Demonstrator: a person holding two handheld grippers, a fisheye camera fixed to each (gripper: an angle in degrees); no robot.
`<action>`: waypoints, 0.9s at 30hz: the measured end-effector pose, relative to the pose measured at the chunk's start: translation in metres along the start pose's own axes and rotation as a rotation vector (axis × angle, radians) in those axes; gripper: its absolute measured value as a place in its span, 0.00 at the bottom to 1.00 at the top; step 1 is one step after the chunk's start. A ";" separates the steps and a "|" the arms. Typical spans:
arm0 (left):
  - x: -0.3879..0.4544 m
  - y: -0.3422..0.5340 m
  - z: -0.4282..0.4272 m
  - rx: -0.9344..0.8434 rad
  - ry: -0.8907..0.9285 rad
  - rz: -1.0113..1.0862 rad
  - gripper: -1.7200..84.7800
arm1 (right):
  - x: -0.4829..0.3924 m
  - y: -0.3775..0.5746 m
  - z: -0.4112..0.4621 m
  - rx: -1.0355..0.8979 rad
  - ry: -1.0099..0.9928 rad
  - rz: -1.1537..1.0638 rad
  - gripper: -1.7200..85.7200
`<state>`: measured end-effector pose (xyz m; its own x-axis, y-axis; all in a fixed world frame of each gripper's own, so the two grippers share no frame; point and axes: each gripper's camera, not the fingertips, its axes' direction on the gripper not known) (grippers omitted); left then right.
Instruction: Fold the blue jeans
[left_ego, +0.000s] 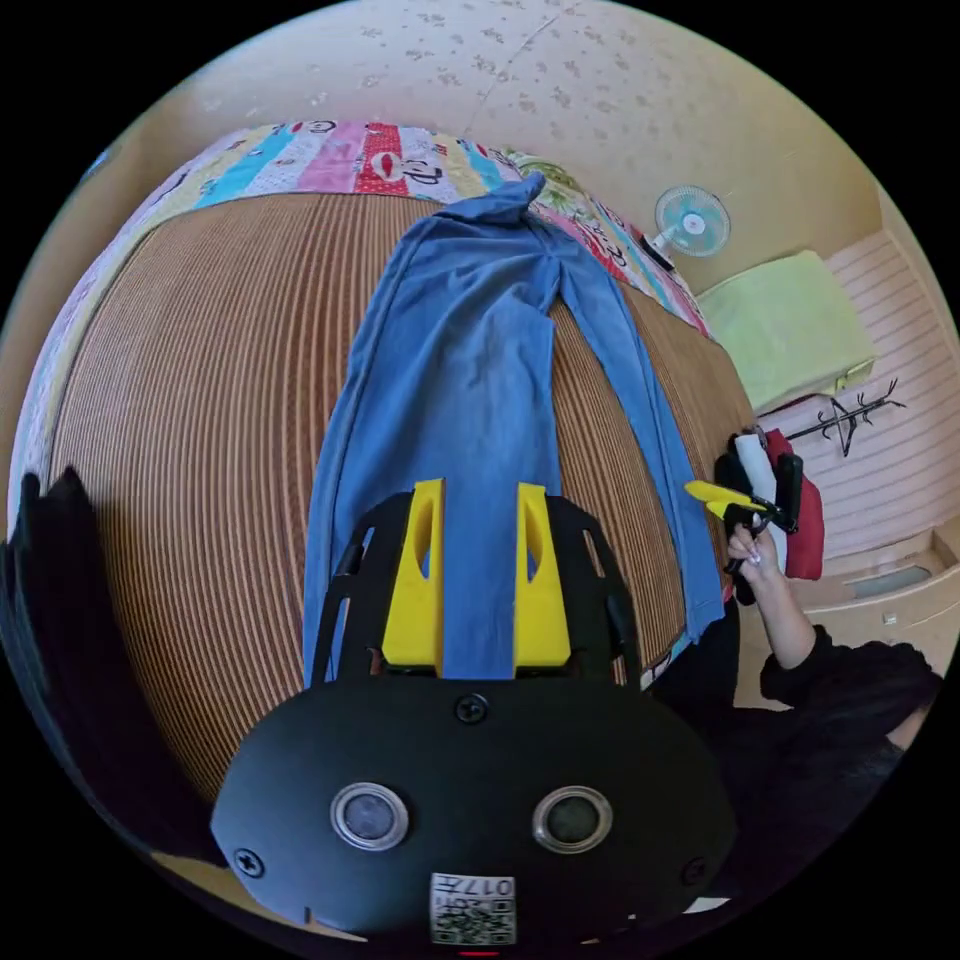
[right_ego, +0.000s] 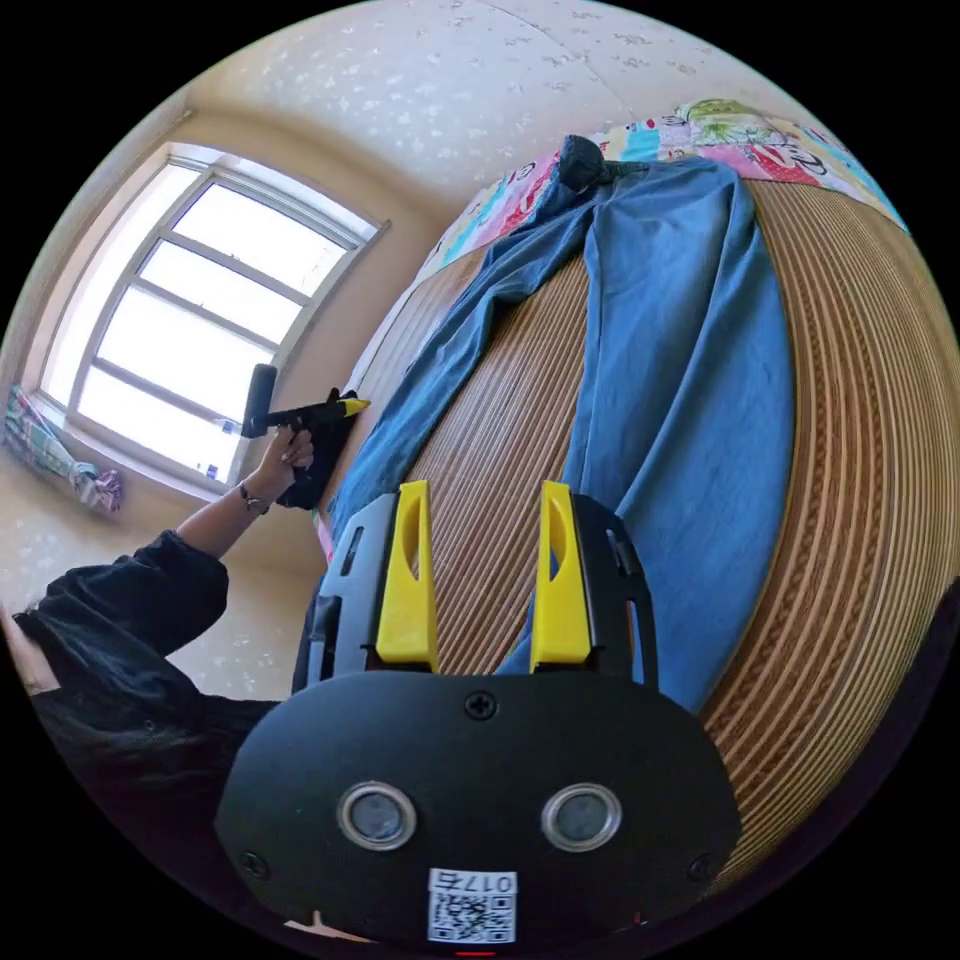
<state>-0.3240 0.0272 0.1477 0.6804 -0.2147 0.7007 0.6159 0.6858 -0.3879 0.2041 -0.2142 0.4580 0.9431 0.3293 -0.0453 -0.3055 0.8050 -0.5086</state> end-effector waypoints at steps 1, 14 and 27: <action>-0.006 0.029 -0.016 0.062 0.039 -0.047 0.15 | -0.012 0.029 -0.001 -0.006 0.029 0.002 0.19; 0.086 0.134 0.024 -0.148 0.013 -0.055 0.02 | -0.039 0.204 -0.073 -0.087 0.485 0.152 0.06; 0.126 0.239 -0.013 -0.083 0.129 -0.070 0.03 | -0.029 0.338 -0.227 0.174 0.252 0.200 0.14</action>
<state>-0.0863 0.1552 0.1353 0.6767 -0.3515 0.6470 0.6908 0.6073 -0.3925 0.1035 -0.0639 0.0923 0.8587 0.3741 -0.3503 -0.4843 0.8160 -0.3155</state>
